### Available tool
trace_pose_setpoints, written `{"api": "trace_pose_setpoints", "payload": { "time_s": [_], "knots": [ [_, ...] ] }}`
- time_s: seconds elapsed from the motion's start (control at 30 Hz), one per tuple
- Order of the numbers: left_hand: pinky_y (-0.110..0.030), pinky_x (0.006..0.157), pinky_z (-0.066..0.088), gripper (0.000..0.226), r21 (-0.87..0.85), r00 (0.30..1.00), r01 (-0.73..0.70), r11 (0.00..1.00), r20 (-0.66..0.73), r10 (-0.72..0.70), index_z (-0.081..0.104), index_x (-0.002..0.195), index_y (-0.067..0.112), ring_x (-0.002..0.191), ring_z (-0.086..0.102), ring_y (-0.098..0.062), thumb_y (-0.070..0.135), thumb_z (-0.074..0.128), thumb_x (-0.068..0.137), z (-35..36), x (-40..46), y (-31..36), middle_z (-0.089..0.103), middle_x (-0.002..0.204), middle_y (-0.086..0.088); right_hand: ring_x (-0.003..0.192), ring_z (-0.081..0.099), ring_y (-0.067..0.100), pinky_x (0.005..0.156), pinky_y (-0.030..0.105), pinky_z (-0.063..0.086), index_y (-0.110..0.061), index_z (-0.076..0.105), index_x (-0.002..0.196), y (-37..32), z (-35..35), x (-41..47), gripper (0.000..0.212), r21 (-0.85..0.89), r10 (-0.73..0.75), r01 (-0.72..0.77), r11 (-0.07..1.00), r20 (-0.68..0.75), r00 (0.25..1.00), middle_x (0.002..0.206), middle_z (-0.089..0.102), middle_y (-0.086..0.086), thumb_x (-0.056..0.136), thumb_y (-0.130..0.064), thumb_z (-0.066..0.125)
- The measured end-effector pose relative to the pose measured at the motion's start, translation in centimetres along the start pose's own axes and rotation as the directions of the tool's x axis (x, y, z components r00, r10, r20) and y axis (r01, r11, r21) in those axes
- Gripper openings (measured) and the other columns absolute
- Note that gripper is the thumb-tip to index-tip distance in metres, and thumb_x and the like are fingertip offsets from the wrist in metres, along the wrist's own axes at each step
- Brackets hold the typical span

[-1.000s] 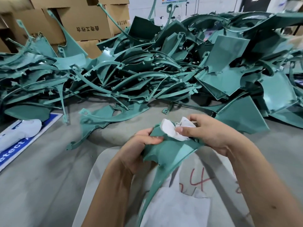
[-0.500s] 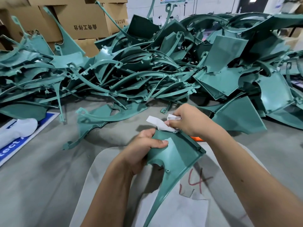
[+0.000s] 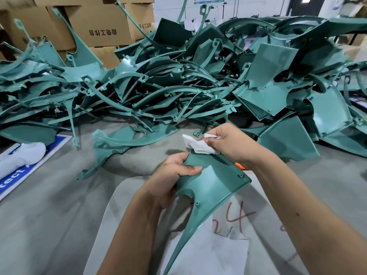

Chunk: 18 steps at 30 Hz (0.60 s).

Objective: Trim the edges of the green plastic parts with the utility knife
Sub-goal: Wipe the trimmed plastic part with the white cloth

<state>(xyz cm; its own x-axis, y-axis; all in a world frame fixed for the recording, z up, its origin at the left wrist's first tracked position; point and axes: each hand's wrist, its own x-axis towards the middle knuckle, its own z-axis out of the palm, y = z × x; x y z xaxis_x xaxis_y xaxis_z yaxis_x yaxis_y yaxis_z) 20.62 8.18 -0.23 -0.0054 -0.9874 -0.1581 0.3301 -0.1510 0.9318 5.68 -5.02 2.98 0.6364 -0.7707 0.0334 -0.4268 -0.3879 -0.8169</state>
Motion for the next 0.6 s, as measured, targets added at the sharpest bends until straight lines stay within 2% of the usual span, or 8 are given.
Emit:
{"api": "trace_pose_setpoints", "payload": {
  "time_s": [0.1,0.2,0.3,0.4,0.47,0.53,0.57,0.6],
  "knots": [
    [-0.039,0.079,0.061,0.047,-0.037,0.995,-0.021,0.999,-0.101,0.018,0.064,0.120,-0.011,0.086,0.071,-0.036,-0.002,0.067,0.074,-0.1,0.2,0.0,0.069,0.115,-0.032,0.045,0.032,0.008,0.043,0.020,0.027,-0.004,0.078,0.093,0.1,0.5,-0.2,0.024,0.000,0.062,-0.062,0.998,-0.044,0.997,0.056,0.050,-0.001,0.104,-0.020,0.063],
    [-0.036,0.070,0.063,0.038,-0.082,0.971,-0.072,0.994,-0.235,0.051,0.063,0.122,-0.008,0.086,0.073,-0.033,-0.006,0.061,0.084,-1.1,0.3,0.4,0.071,0.114,-0.029,0.043,0.041,0.011,0.047,0.022,0.033,0.001,0.074,0.090,0.4,0.4,-0.9,0.027,0.016,0.100,-0.100,0.995,-0.047,0.994,0.057,0.054,0.003,0.103,-0.020,0.063],
    [-0.029,0.058,0.059,0.033,-0.077,0.949,-0.101,0.992,-0.305,0.073,0.063,0.124,-0.005,0.079,0.074,-0.027,-0.006,0.053,0.092,-1.6,0.3,0.5,0.075,0.108,-0.023,0.042,0.052,0.014,0.048,0.020,0.041,-0.002,0.076,0.088,0.3,0.2,-1.9,0.028,0.087,0.108,-0.101,0.991,-0.082,0.991,0.057,0.064,0.007,0.104,-0.020,0.062],
    [-0.029,0.059,0.060,0.031,-0.157,0.932,-0.100,0.982,-0.360,0.038,0.064,0.122,-0.005,0.077,0.075,-0.026,-0.005,0.055,0.093,-1.4,0.5,0.5,0.076,0.104,-0.020,0.046,0.044,0.014,0.050,0.023,0.037,0.000,0.064,0.071,0.5,0.4,-2.3,0.039,0.088,0.111,-0.092,0.992,-0.249,0.962,0.052,0.054,0.003,0.104,-0.021,0.062],
    [-0.028,0.058,0.061,0.028,-0.256,0.904,-0.135,0.957,-0.426,0.013,0.063,0.120,-0.004,0.076,0.076,-0.023,-0.004,0.056,0.094,-1.8,0.5,0.7,0.078,0.100,-0.015,0.049,0.036,0.014,0.046,0.022,0.028,-0.009,0.054,0.062,1.0,0.3,-2.8,0.042,-0.015,0.056,-0.072,0.997,-0.468,0.882,0.051,0.047,-0.004,0.103,-0.015,0.061],
    [-0.025,0.055,0.060,0.026,-0.345,0.844,-0.224,0.911,-0.537,0.004,0.063,0.119,0.000,0.070,0.075,-0.020,-0.002,0.058,0.094,-2.8,0.5,1.0,0.079,0.089,-0.009,0.058,0.046,0.015,0.051,0.018,0.032,-0.015,0.060,0.069,1.4,-0.2,-3.8,0.034,-0.116,-0.054,-0.021,0.993,-0.601,0.798,0.061,0.055,-0.006,0.102,-0.010,0.059],
    [-0.025,0.054,0.060,0.026,-0.373,0.810,-0.283,0.884,-0.587,0.012,0.063,0.120,0.002,0.069,0.075,-0.019,-0.001,0.060,0.094,-3.2,0.5,1.1,0.079,0.086,-0.006,0.065,0.054,0.015,0.056,0.017,0.038,-0.017,0.068,0.078,1.4,-0.5,-4.5,0.028,-0.119,-0.095,0.032,0.992,-0.572,0.815,0.070,0.062,-0.007,0.103,-0.009,0.058],
    [-0.025,0.054,0.060,0.026,-0.396,0.780,-0.348,0.850,-0.625,0.029,0.063,0.119,0.003,0.069,0.076,-0.019,0.000,0.061,0.094,-3.5,0.5,1.3,0.079,0.084,-0.005,0.071,0.060,0.014,0.061,0.018,0.045,-0.021,0.073,0.090,1.2,-0.6,-5.0,0.023,-0.091,-0.121,0.088,0.992,-0.484,0.867,0.078,0.068,-0.010,0.104,-0.010,0.057]
  ]
}}
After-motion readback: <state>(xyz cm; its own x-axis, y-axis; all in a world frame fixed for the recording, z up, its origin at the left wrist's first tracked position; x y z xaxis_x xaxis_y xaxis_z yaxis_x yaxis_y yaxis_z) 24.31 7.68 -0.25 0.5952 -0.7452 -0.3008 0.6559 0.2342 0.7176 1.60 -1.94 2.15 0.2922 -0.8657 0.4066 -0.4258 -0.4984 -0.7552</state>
